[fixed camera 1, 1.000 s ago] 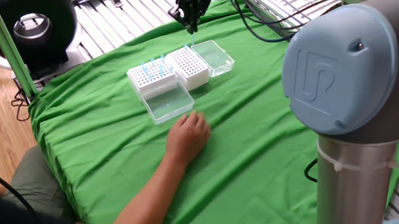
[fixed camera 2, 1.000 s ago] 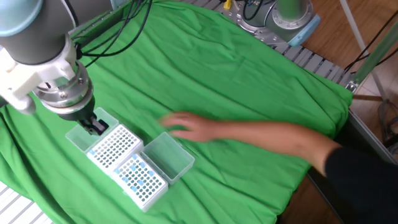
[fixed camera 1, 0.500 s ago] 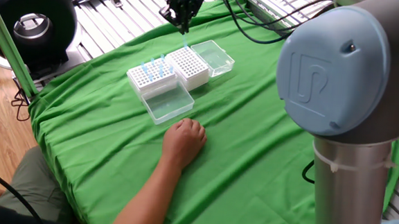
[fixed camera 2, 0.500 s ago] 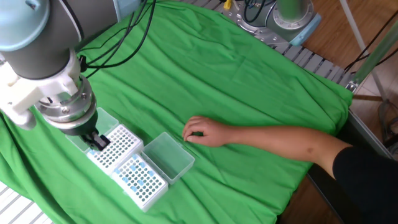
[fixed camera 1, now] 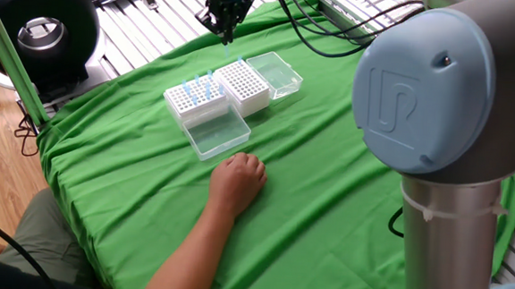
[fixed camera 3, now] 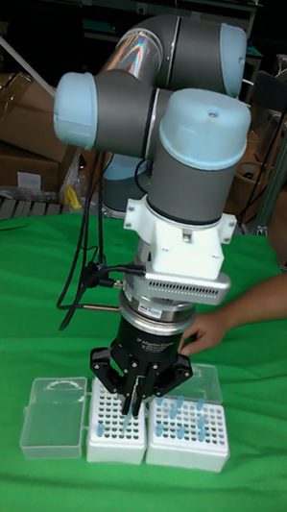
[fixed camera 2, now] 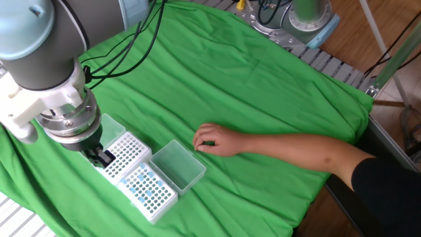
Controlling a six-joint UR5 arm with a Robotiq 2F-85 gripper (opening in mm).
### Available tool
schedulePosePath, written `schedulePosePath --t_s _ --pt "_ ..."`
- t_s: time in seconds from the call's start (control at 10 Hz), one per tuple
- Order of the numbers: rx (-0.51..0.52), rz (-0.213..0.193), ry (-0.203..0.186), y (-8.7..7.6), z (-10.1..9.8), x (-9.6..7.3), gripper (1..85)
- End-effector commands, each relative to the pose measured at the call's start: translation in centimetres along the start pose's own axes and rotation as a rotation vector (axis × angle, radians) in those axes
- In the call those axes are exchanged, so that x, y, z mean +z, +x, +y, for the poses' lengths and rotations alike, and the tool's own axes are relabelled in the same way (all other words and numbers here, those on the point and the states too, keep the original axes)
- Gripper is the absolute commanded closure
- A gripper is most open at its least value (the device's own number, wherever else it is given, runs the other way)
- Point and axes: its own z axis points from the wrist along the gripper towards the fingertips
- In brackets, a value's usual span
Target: Insert a medium pipette tip into the holder for medium pipette tips
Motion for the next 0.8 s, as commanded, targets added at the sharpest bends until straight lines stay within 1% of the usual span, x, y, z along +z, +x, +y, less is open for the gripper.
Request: schedulePosePath --t_s 0.0,0.7 --pt "-0.021 -0.021 -0.018 -0.18 -0.45 0.64 84.7" --pt "-0.025 -0.021 -0.025 0.36 -0.68 0.99 84.7"
